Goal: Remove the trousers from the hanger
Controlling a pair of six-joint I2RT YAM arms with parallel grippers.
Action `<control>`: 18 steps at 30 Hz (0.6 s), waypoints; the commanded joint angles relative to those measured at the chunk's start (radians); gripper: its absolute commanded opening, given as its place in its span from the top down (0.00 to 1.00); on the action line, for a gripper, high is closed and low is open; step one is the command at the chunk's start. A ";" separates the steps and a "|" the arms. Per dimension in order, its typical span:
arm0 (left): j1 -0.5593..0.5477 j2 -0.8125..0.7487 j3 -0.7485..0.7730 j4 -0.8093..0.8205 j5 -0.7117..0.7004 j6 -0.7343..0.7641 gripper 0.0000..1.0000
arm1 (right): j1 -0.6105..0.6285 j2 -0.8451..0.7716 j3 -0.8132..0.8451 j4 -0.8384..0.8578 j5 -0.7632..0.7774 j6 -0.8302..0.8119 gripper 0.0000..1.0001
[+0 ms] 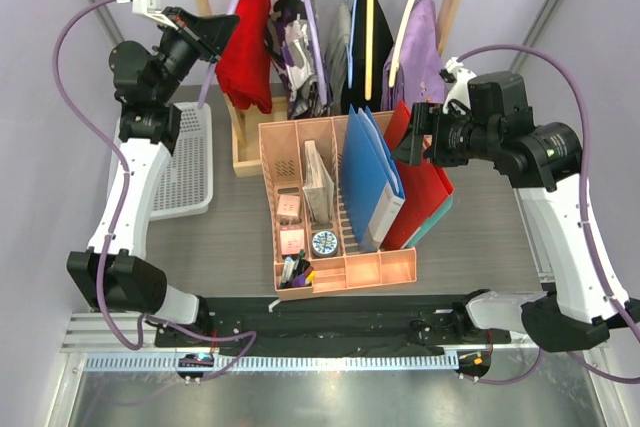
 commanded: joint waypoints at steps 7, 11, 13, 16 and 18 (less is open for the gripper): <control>0.001 -0.289 0.054 -0.010 -0.056 0.091 1.00 | 0.004 -0.031 0.167 0.048 0.329 0.095 0.20; 0.001 -0.398 0.072 -0.171 -0.103 0.158 1.00 | 0.004 -0.062 0.154 0.158 0.360 0.091 0.20; 0.000 -0.433 0.107 -0.230 -0.102 0.165 1.00 | 0.004 -0.070 0.163 0.212 0.355 0.107 0.20; 0.000 -0.458 0.150 -0.322 -0.105 0.160 1.00 | 0.004 -0.084 0.154 0.314 0.349 0.129 0.20; 0.001 -0.471 0.170 -0.408 -0.134 0.162 1.00 | 0.004 -0.084 0.151 0.362 0.355 0.158 0.20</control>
